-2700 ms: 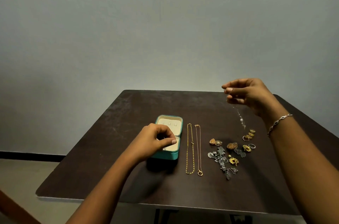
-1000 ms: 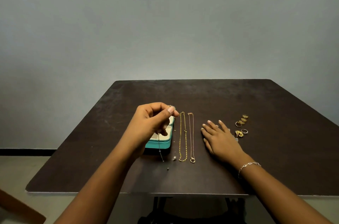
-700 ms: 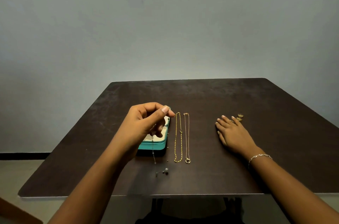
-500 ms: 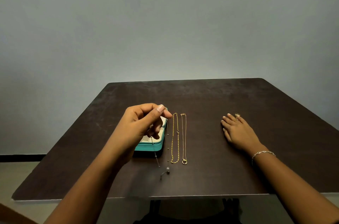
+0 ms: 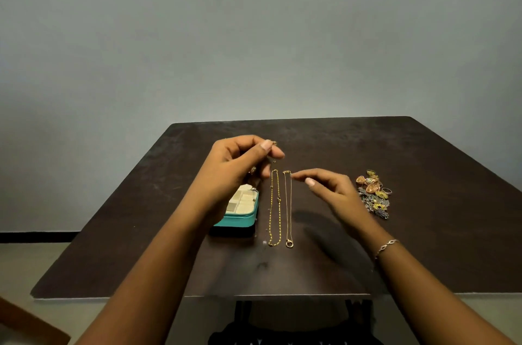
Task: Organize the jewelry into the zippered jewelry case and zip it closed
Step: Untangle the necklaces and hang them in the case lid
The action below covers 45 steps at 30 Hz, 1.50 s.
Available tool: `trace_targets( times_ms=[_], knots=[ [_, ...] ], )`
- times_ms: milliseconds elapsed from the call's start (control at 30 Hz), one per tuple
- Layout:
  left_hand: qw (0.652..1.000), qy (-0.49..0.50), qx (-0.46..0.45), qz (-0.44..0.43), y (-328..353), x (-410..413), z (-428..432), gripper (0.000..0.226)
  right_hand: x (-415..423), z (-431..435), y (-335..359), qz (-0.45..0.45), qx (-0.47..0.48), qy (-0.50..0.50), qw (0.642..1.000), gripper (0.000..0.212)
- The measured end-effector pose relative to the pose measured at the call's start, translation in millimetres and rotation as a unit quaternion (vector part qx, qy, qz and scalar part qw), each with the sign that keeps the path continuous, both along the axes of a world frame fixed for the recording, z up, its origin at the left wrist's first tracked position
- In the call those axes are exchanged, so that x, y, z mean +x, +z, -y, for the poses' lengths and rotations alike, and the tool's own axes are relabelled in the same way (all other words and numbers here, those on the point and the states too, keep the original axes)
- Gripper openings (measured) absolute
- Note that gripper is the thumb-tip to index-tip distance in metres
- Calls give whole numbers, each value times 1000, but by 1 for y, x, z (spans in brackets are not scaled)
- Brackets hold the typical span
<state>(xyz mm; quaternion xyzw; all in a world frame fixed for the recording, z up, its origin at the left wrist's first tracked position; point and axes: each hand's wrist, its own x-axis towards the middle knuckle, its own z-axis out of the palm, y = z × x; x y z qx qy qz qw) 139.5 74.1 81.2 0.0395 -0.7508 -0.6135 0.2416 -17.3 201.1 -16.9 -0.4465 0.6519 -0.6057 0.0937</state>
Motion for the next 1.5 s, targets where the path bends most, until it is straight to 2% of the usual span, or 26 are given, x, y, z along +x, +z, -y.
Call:
trace_targets(
  times_ms=[100, 200, 467, 733, 867, 967, 1067, 1233, 1400, 1500],
  knots=[
    [1000, -16, -6, -18, 9, -9, -2, 24, 27, 12, 3, 139, -69, 90, 984, 25],
    [999, -31, -15, -25, 18, -17, -2, 24, 45, 16, -2, 206, -87, 106, 969, 27],
    [998, -5, -57, -6, 37, -40, 13, 21, 63, 0, -23, 265, -100, -24, 959, 16],
    [990, 65, -114, 42, 37, -73, 37, 14, 67, -17, -28, 302, -137, -56, 942, 20],
    [986, 65, -136, 72, 30, -92, 46, 12, 70, -20, -31, 301, -140, -65, 941, 15],
    [982, 60, -155, 93, 25, -105, 50, 9, 69, -22, -36, 273, -96, -67, 955, 12],
    [979, 58, -169, 103, 18, -119, 55, 10, 66, -25, -41, 237, -46, -82, 967, 20],
    [969, 44, -211, 117, 4, -144, 61, 16, 55, -31, -46, 26, 103, -113, 988, 32],
    [954, 32, -258, 145, -7, -167, 65, 18, 39, -34, -55, -199, 147, -150, 957, 9],
    [954, 30, -256, 153, -19, -183, 68, 15, 32, -32, -63, -311, 145, -176, 923, 17]
  ],
)
